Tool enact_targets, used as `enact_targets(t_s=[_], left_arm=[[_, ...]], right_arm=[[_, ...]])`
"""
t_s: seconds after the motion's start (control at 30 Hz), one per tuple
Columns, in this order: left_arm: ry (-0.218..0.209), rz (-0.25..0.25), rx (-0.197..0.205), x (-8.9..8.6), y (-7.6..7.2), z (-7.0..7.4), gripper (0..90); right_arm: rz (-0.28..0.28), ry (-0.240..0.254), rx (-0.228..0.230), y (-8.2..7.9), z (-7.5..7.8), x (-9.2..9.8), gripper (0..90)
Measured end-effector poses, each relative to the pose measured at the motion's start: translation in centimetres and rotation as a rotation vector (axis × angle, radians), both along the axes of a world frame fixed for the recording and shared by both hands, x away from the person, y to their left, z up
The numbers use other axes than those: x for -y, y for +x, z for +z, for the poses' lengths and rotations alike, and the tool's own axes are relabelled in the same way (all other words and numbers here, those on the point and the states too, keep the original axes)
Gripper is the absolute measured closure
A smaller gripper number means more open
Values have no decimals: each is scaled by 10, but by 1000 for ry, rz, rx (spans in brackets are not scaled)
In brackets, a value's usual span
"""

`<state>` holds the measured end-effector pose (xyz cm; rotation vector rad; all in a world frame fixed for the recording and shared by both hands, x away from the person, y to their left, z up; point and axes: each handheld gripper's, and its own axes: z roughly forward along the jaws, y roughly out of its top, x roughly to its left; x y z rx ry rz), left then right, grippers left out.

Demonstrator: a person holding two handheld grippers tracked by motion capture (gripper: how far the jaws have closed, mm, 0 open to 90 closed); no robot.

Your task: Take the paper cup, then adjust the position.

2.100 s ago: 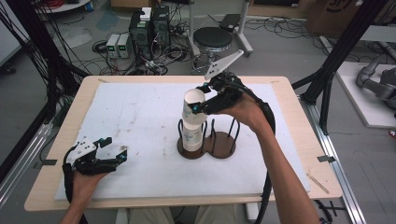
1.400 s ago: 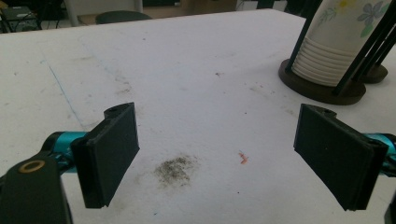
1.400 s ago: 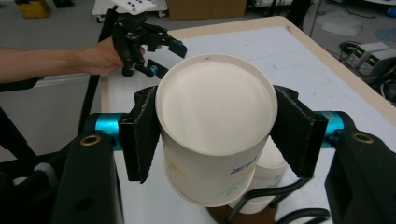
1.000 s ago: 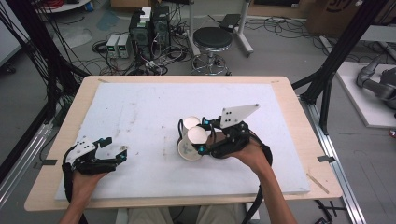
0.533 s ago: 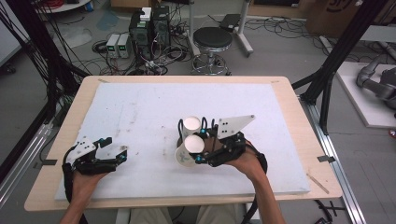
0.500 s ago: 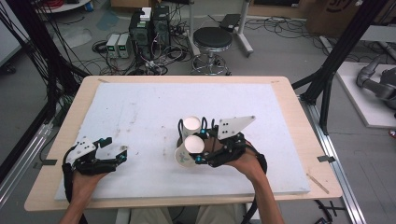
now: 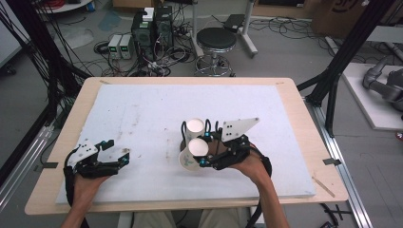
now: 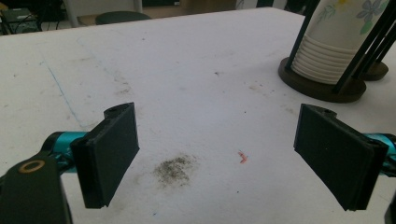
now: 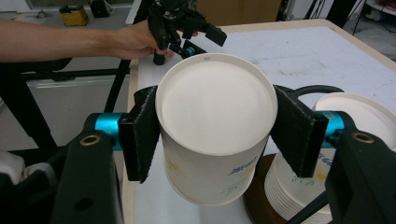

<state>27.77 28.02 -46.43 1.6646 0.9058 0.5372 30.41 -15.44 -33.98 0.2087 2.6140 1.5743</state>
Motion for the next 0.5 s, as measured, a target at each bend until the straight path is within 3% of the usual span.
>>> enact_targets(t_s=[0.13,0.5], left_arm=[[-5,13,7,0,-1,0,138],[-9,-9,10,-1,-1,0,143]], right_arm=[[3,0,1,0,0,0,375],[2,-3,1,3,-1,0,375]])
